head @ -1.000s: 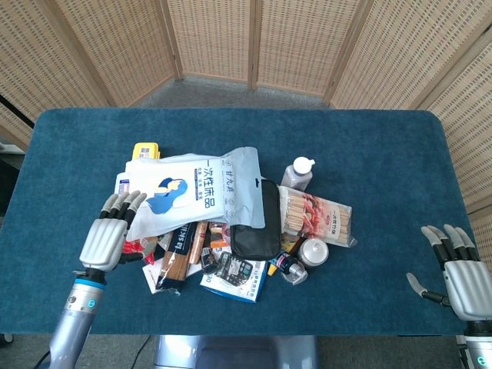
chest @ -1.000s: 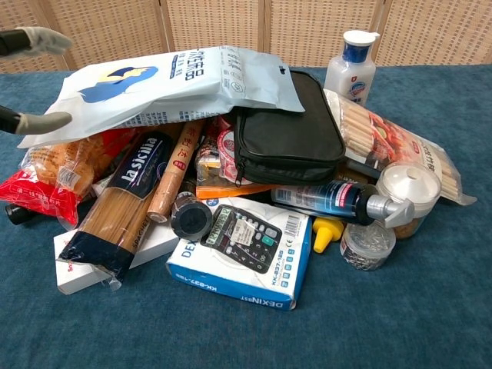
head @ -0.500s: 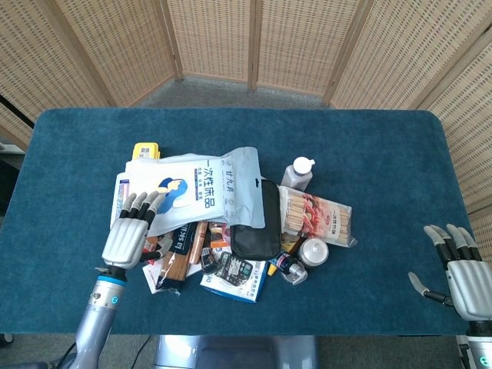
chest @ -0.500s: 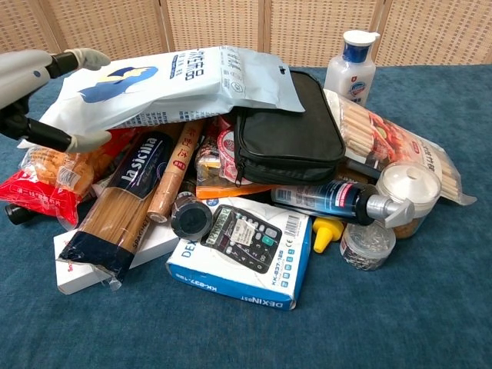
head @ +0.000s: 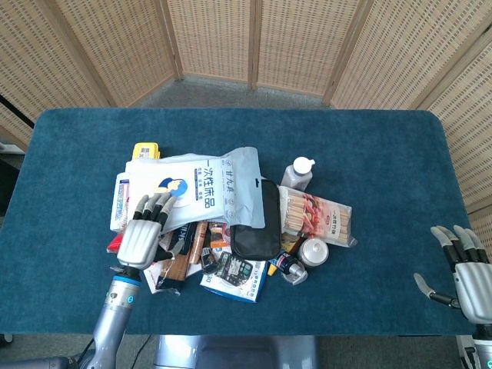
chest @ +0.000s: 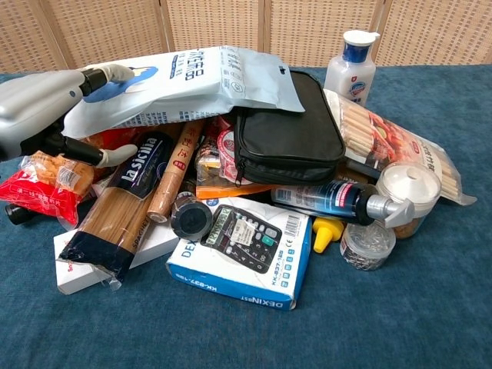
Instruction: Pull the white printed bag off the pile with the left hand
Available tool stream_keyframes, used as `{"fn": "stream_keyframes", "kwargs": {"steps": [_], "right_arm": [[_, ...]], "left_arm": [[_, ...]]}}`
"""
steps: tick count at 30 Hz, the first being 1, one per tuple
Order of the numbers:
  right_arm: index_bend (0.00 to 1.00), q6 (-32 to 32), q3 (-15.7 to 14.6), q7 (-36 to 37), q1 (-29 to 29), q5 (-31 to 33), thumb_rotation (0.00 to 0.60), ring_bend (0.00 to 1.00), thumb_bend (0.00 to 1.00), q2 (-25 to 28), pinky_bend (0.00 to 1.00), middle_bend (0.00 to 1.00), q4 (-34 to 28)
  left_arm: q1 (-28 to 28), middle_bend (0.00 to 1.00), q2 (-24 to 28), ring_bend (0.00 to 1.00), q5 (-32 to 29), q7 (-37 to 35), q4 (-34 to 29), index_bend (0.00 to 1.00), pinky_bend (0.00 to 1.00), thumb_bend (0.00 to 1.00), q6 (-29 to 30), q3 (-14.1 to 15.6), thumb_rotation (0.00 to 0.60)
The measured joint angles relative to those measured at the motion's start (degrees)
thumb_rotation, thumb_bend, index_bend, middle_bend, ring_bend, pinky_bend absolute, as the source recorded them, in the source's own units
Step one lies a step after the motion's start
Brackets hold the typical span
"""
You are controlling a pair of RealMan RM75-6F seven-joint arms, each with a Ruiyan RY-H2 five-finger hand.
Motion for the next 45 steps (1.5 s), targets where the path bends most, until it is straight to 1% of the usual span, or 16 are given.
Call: {"fn": "stream_keyframes", "kwargs": {"steps": [6, 12, 21, 23, 24, 26, 27, 28, 29, 30, 32, 34, 37, 39, 41, 45], "right_arm": [[0.0, 0.39, -0.07, 0.8, -0.38, -0.15, 0.436, 0.0, 0.33, 0.18, 0.0, 0.0, -0.1], [0.0, 0.47, -0.14, 2.01, -0.55, -0.31, 0.438, 0.0, 0.33, 0.22, 0.0, 0.0, 0.04], [0.0, 0.06, -0.22, 3.66, -0.47, -0.61, 0.437, 0.0, 0.33, 0.61, 0.0, 0.0, -0.13], [0.0, -0.17, -0.26, 3.67, -0.42, -0.59, 0.439, 0.0, 0.33, 0.65, 0.0, 0.0, -0.13], [0.0, -0.3, -0.28, 3.7, -0.37, -0.6, 0.44, 0.0, 0.33, 0.69, 0.0, 0.0, -0.19], [0.0, -0.35, -0.28, 3.67, -0.32, -0.68, 0.439, 0.0, 0.32, 0.74, 0.0, 0.0, -0.32], [0.0, -0.34, -0.27, 3.65, -0.31, -0.72, 0.437, 0.0, 0.33, 0.75, 0.0, 0.0, -0.45], [0.0, -0.35, -0.26, 3.64, -0.31, -0.7, 0.434, 0.0, 0.33, 0.77, 0.0, 0.0, -0.59], [0.0, -0.4, -0.26, 3.6, -0.31, -0.66, 0.435, 0.0, 0.33, 0.8, 0.0, 0.0, -0.71], [0.0, -0.52, -0.28, 3.54, -0.31, -0.61, 0.436, 0.0, 0.33, 0.86, 0.0, 0.0, -0.84], [0.0, -0.66, -0.31, 3.57, -0.31, -0.52, 0.435, 0.0, 0.33, 0.91, 0.0, 0.0, -1.1], [0.0, -0.82, -0.31, 3.77, -0.3, -0.33, 0.432, 0.0, 0.33, 0.91, 0.0, 0.0, -1.47], [0.0, -0.93, -0.33, 3.87, -0.31, -0.29, 0.438, 0.0, 0.33, 0.85, 0.0, 0.0, -1.73], [0.0, -0.93, -0.28, 3.88, -0.29, -0.28, 0.436, 0.0, 0.33, 0.85, 0.0, 0.0, -1.9], [0.0, -0.98, -0.21, 3.78, -0.25, -0.22, 0.436, 0.0, 0.33, 0.93, 0.0, 0.0, -2.02], [0.0, -1.35, -0.21, 3.35, -0.12, -0.17, 0.438, 0.0, 0.33, 1.16, 0.0, 0.0, -2.51]], "left_arm": [[0.09, 0.0, -1.07, 0.0, 1.98, 1.26, 2.51, 0.0, 0.0, 0.33, 1.54, 0.76, 0.418], [-0.01, 0.0, -2.29, 0.0, 3.45, 1.42, 5.61, 0.0, 0.0, 0.33, 2.43, 0.76, 0.421], [-1.1, 0.0, -5.17, 0.0, 2.62, -0.55, 12.29, 0.0, 0.0, 0.33, 1.37, -1.21, 0.423], [-1.46, 0.0, -6.0, 0.0, 2.5, -2.02, 13.87, 0.0, 0.0, 0.33, 1.0, -1.76, 0.448], [-1.62, 0.0, -6.32, 0.0, 2.59, -2.79, 14.45, 0.0, 0.0, 0.33, 0.92, -1.95, 0.482], [-1.93, 0.0, -7.05, 0.02, 3.33, -5.01, 15.52, 0.0, 0.02, 0.41, 1.02, -2.32, 0.571], [-2.03, 0.0, -7.39, 0.05, 3.89, -6.18, 16.15, 0.02, 0.06, 0.45, 1.23, -2.44, 0.588], [-2.13, 0.04, -7.75, 0.16, 4.56, -7.48, 16.92, 0.11, 0.19, 0.55, 1.52, -2.54, 0.6], [-2.27, 0.12, -8.25, 0.3, 5.63, -9.36, 18.13, 0.23, 0.35, 0.62, 2.05, -2.68, 0.6], [-2.37, 0.23, -8.65, 0.42, 6.45, -10.81, 19.11, 0.34, 0.47, 0.67, 2.49, -2.79, 0.6], [-2.64, 0.52, -9.65, 0.68, 8.18, -13.8, 21.57, 0.59, 0.7, 0.75, 3.45, -3.05, 0.6], [-2.89, 0.65, -10.5, 0.83, 9.14, -15.13, 23.48, 0.69, 0.83, 0.79, 4.04, -3.33, 0.6], [-3.14, 0.74, -11.4, 0.92, 9.15, -15.86, 24.69, 0.76, 0.94, 0.82, 4.31, -4.18, 0.6], [-3.18, 0.79, -11.16, 0.97, 8.69, -16.11, 24.56, 0.81, 0.98, 0.83, 4.19, -4.69, 0.6], [-3.21, 0.82, -10.79, 1.0, 8.79, -16.53, 24.44, 0.84, 1.0, 0.84, 4.3, -4.94, 0.6], [-3.3, 0.84, -9.86, 1.0, 10.32, -18.85, 23.96, 0.86, 1.0, 0.83, 5.87, -5.78, 0.6]]}}
